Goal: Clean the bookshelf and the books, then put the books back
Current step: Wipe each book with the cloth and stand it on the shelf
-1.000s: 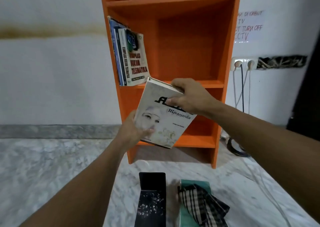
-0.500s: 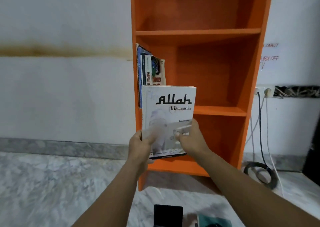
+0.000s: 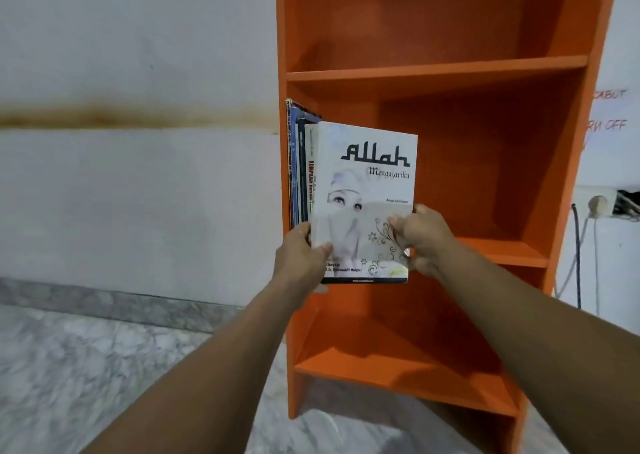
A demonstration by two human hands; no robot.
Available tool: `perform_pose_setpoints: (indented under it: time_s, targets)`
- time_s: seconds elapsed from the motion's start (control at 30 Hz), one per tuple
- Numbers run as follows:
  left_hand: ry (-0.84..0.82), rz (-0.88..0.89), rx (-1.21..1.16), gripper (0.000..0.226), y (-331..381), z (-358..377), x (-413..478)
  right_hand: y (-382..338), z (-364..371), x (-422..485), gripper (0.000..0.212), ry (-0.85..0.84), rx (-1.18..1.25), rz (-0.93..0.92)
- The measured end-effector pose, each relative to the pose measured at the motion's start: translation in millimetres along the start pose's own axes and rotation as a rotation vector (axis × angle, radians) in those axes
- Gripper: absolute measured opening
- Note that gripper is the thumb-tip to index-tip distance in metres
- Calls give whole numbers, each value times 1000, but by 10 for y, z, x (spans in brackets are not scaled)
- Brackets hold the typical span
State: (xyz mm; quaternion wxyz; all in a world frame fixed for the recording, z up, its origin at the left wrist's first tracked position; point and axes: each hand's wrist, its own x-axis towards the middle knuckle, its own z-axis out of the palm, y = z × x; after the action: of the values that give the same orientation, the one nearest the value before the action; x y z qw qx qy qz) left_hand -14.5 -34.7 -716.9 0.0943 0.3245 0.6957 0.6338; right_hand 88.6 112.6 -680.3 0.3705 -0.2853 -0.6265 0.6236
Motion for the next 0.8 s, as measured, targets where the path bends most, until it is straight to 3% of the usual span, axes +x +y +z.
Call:
perform_pose_setpoints:
  time_s: [0.2,0.4,0.8]
  targets:
    - [210,66,267,36,227,313,320,-329,-77,644,12,-149,-49,-119]
    - [453,59,346,37,209,712,525,-313,-99,1197,16,-302,-126,-105]
    - [571,11,556,30,139,1044,832,129,104,1702,34,-378,-14,-72]
